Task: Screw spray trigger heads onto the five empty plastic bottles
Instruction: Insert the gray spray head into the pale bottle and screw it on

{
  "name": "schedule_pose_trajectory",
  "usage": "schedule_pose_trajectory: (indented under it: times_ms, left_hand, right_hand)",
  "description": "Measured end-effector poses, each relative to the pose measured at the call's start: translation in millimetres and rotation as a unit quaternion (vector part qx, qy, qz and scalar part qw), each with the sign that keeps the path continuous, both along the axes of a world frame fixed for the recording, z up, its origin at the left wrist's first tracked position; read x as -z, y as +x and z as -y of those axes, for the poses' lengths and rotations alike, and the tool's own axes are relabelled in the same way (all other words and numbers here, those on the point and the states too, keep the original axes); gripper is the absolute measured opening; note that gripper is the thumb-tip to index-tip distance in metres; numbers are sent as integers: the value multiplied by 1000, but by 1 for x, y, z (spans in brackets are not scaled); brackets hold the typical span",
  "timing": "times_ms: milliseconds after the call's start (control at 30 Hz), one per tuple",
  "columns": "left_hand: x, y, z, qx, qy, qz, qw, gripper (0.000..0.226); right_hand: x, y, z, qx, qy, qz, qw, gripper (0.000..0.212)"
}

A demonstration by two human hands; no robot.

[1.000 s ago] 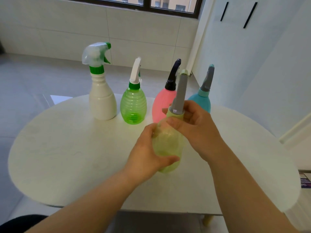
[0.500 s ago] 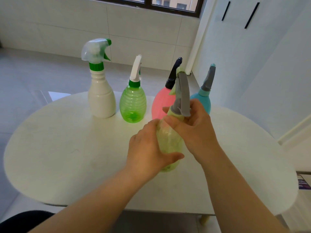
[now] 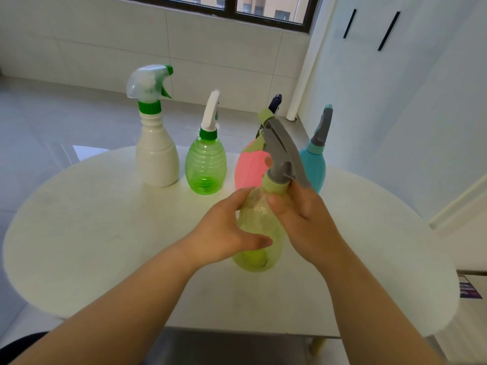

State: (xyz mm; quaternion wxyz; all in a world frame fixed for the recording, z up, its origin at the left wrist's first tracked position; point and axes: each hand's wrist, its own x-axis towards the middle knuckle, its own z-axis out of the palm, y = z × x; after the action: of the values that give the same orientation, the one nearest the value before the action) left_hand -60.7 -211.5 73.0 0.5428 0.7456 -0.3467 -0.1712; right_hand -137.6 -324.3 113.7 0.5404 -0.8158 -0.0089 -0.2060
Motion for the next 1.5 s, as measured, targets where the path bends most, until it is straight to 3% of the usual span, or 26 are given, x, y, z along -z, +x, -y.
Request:
schedule_pose_trajectory:
  times_ms: [167, 267, 633, 833, 1033, 1233, 1400, 1500]
  left_hand:
    - [-3, 1, 0, 5, 18, -4, 1000, 73]
    - [-1, 0, 0, 4, 13, 0, 1000, 73]
    - [1, 3, -1, 17, 10, 7, 1000, 67]
    - [-1, 0, 0, 5, 20, 13, 1000, 73]
    - [1, -5, 6, -21, 14, 31, 999, 79]
    - [5, 7, -2, 69, 27, -28, 997, 84]
    - [15, -17, 15, -99, 8, 64, 993, 86]
    - [8, -6, 11, -20, 7, 22, 1000, 90]
  right_hand:
    - [-7, -3, 0, 10, -26, 46, 999, 27]
    - [-4, 1, 0, 61, 33, 71, 995, 29]
    - [-10, 2, 8, 29, 49, 32, 998, 28]
    - [-17, 2, 10, 12, -36, 10, 999, 28]
    - [-7, 7, 6, 100, -5, 26, 995, 24]
    - [-7, 8, 8, 82, 41, 10, 996, 26]
    - [-7, 7, 9, 89, 32, 16, 995, 27]
    - [-10, 5, 14, 45, 64, -2, 997, 27]
